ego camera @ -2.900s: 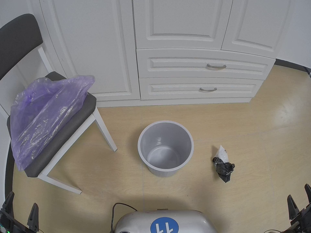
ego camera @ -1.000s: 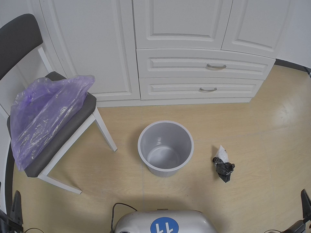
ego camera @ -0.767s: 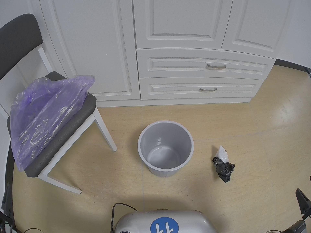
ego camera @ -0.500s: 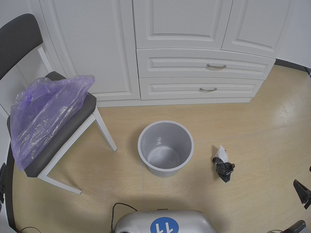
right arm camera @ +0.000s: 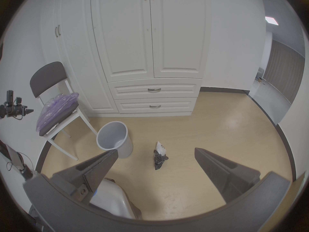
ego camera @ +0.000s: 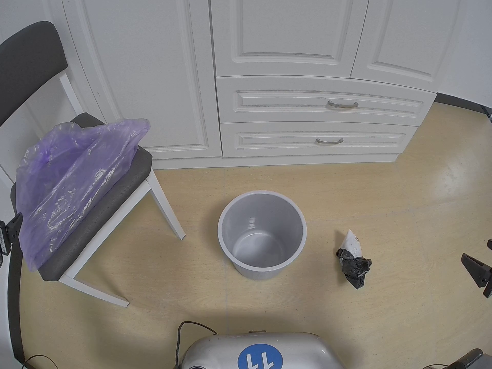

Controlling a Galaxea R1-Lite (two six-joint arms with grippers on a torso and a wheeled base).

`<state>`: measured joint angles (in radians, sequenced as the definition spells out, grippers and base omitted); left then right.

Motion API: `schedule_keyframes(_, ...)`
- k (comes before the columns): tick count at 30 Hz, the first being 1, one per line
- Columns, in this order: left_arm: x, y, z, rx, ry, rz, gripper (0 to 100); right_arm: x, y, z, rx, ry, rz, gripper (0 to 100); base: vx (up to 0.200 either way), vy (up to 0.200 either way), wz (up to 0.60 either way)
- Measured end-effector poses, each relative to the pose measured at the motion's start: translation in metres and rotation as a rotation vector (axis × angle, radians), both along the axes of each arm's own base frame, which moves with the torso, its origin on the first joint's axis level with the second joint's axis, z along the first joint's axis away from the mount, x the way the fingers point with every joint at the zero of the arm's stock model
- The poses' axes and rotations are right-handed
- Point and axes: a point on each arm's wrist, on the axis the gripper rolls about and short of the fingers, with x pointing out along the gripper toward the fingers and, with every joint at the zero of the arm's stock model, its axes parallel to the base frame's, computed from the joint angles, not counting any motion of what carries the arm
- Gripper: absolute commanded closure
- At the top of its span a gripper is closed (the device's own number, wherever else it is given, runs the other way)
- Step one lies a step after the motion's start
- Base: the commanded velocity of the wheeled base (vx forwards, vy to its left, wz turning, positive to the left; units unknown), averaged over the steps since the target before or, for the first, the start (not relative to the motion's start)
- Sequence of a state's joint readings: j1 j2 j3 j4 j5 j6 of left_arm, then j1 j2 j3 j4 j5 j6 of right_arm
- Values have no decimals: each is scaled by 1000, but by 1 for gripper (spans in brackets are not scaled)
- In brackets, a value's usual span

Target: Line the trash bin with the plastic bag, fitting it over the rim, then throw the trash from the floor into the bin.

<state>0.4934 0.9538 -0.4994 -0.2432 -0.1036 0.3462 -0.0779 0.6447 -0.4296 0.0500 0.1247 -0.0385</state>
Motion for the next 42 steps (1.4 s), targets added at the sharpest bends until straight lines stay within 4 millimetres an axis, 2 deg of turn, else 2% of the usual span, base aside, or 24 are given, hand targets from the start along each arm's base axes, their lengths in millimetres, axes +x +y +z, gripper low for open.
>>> schedule_keyframes(4,2,22,-8,-14,4,-62,0,6,-1,2,10,9,-7,0,0,0,0)
schedule_keyframes(10,-15,40,-22,-6,5,-66,0,13,-1,1,19,27,-11,0,0,0,0)
schedule_keyframes(18,-24,34,-55,67,121,-103,0,21,-1,-5,26,70,-11,0,0,0,0)
schedule_keyframes(27,-15,33,-80,65,261,-97,0,25,-1,-13,26,118,-2,0,0,0,0)
schedule_keyframes(36,-3,40,-91,17,322,-125,0,26,-1,-17,25,137,0,0,0,0,0)
schedule_keyframes(42,8,51,-90,43,284,-113,0,27,-1,-18,25,139,0,0,0,0,0)
